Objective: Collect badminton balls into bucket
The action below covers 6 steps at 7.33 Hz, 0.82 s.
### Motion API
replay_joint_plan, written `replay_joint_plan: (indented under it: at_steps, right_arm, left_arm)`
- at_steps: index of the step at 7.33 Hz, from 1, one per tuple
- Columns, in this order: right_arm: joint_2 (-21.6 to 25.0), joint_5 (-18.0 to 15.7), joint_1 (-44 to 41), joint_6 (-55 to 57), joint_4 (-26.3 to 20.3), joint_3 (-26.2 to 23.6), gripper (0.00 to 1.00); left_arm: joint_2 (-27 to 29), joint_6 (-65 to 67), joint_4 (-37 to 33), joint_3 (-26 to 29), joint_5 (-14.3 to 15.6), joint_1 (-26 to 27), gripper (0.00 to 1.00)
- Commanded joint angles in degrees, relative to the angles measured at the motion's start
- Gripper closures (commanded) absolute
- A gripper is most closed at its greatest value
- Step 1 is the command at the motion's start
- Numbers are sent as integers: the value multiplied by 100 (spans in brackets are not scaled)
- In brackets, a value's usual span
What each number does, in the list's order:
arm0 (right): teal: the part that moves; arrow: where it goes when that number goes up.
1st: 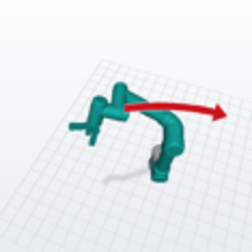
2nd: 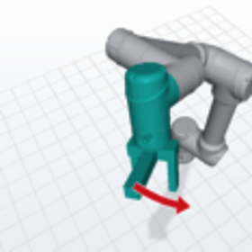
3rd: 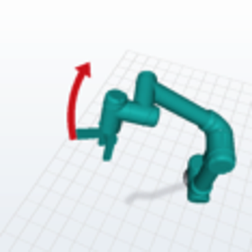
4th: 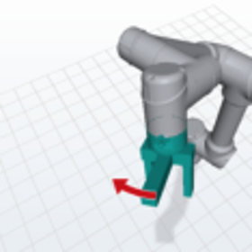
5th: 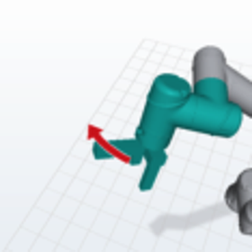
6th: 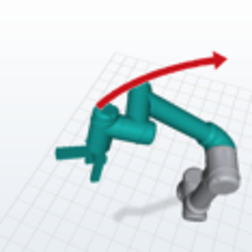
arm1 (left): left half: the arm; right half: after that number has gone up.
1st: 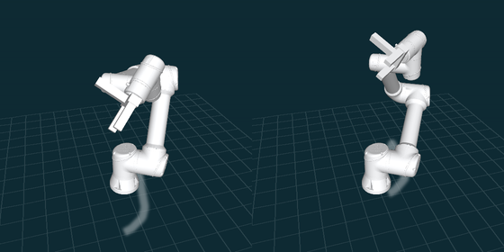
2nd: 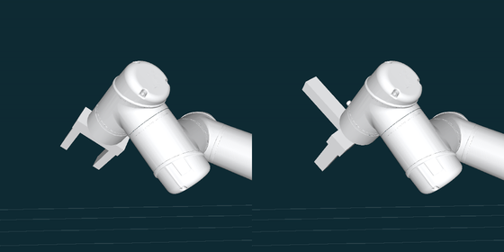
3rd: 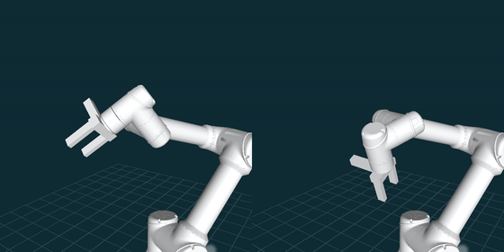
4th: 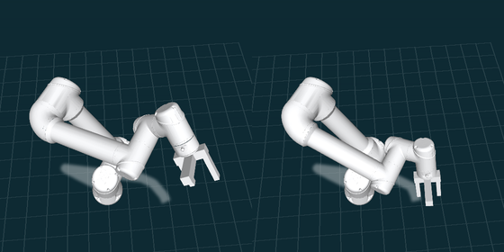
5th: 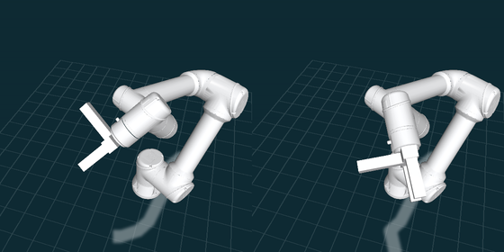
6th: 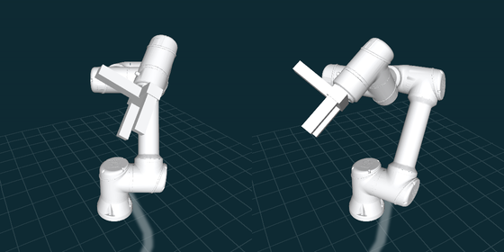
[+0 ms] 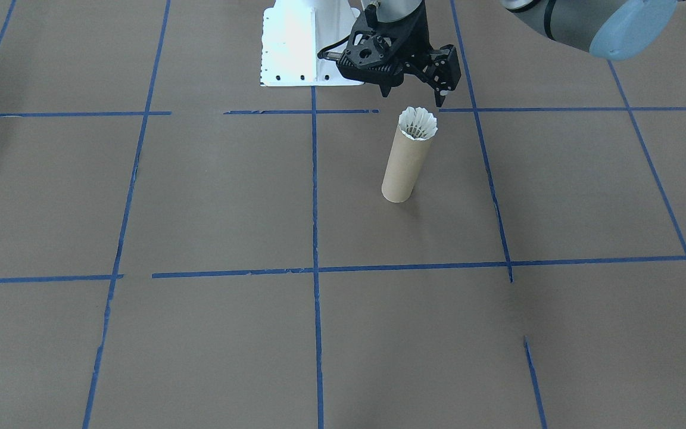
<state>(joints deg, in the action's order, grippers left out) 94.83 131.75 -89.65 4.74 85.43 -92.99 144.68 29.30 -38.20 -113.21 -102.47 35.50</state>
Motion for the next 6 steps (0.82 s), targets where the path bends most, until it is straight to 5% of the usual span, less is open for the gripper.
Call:
replay_joint_plan:
  at_steps: [1, 3, 6]
  right_arm:
    - [0, 0, 0, 0, 0, 0, 0]
    - [0, 0, 0, 0, 0, 0, 0]
    - [0, 0, 0, 0, 0, 0, 0]
  left_arm:
    - [-236, -3, -876, -25, -1, 45, 0]
    - [-1174, -3, -2667, -26, -36, 369, 0]
    - [-1608, -1110, -3472, 367, -596, 1455, 0]
